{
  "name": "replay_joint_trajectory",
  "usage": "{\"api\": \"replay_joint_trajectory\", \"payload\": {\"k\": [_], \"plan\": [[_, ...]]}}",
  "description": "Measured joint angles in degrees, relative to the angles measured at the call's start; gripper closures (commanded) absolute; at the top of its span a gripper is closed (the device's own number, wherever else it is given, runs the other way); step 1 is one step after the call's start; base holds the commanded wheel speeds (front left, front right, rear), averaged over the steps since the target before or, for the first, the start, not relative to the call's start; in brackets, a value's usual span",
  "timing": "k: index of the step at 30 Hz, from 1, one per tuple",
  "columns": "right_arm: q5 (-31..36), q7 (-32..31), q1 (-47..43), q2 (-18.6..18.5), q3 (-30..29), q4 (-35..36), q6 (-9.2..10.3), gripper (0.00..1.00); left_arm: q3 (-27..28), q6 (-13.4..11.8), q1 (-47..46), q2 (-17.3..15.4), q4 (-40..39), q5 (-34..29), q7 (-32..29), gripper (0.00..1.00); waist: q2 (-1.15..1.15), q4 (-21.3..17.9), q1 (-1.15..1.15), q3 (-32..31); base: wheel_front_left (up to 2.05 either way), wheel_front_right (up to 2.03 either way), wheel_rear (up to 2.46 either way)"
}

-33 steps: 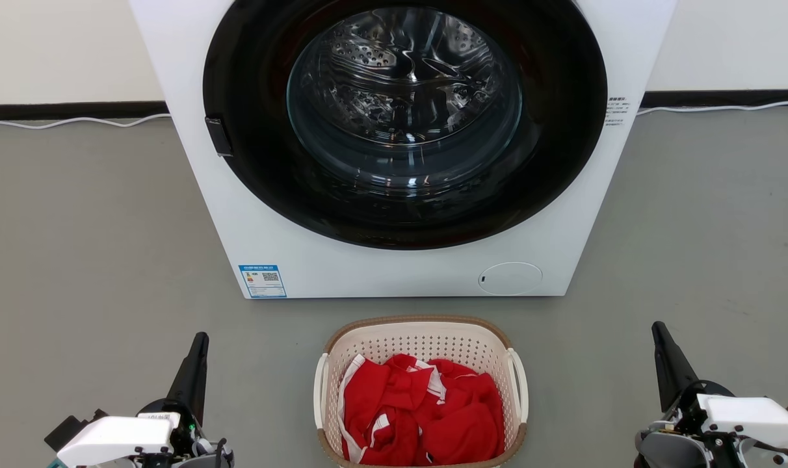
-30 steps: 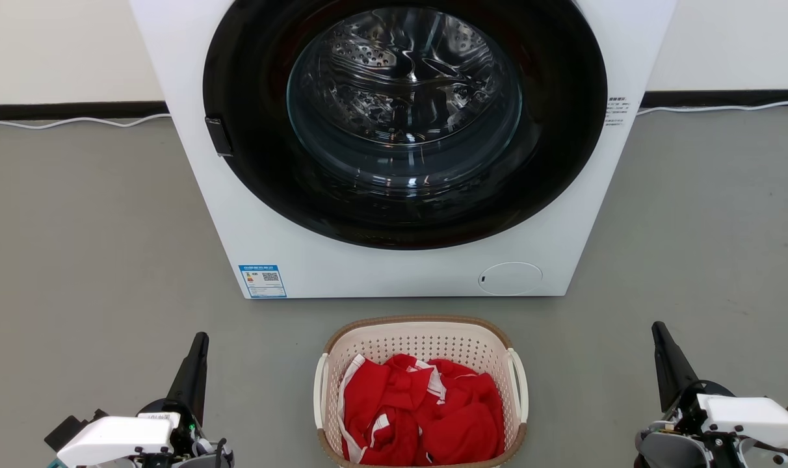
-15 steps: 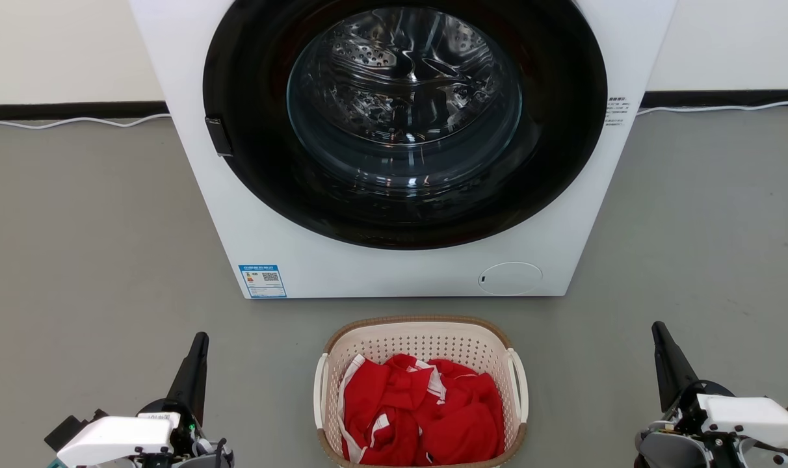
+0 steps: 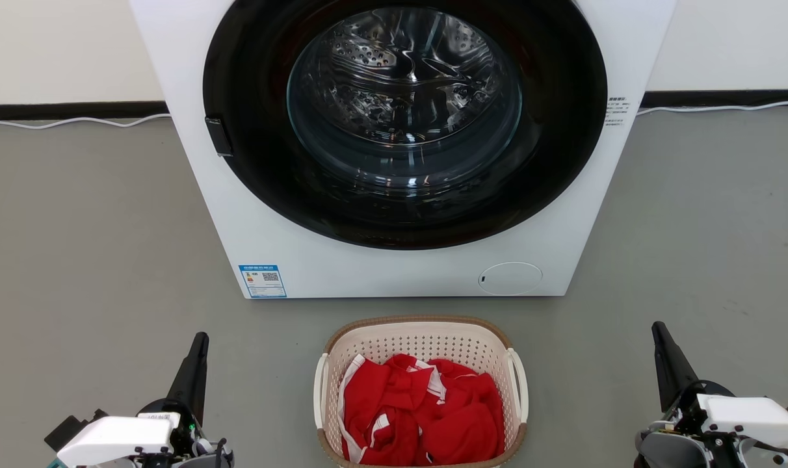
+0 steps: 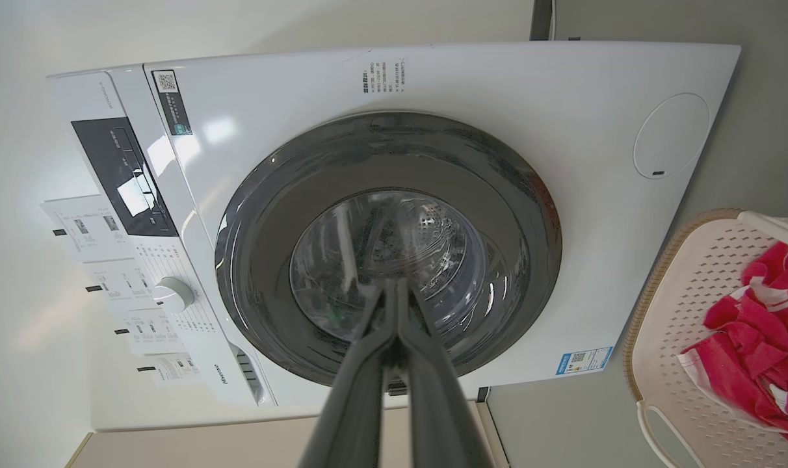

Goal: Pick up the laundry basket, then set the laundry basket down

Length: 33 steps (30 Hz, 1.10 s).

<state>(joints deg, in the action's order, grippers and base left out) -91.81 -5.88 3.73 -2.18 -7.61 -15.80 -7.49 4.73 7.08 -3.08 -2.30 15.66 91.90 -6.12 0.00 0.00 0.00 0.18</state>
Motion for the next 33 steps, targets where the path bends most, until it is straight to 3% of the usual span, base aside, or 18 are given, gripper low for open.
{"api": "replay_joint_trajectory", "payload": {"k": [33], "plan": [[0.0, 0.0, 0.0, 0.0, 0.0, 0.0, 0.0, 1.0, 0.0, -0.01, 0.0, 0.0, 0.0, 0.0, 0.01, 1.0, 0.0, 0.0, 0.0, 0.0, 0.0, 0.0, 0.0]]}}
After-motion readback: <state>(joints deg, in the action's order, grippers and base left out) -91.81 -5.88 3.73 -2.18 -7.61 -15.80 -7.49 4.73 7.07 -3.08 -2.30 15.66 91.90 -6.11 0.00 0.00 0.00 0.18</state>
